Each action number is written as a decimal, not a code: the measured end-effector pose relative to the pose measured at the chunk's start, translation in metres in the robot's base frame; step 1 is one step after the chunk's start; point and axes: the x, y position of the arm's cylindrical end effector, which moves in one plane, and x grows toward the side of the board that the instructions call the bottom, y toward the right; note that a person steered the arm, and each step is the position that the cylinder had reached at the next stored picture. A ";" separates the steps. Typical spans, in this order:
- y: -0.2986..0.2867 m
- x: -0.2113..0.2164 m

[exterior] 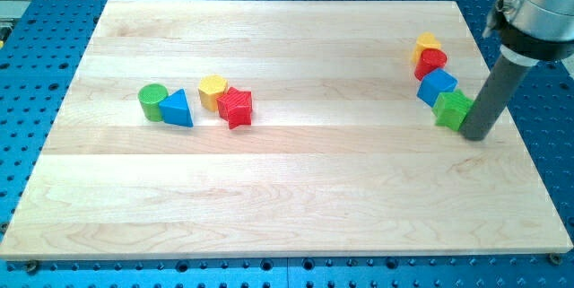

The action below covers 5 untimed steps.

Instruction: Separate the green circle from the blue triangle

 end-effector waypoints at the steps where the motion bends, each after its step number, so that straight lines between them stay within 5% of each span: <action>1: -0.010 0.000; 3: -0.033 0.034; 5: -0.192 0.064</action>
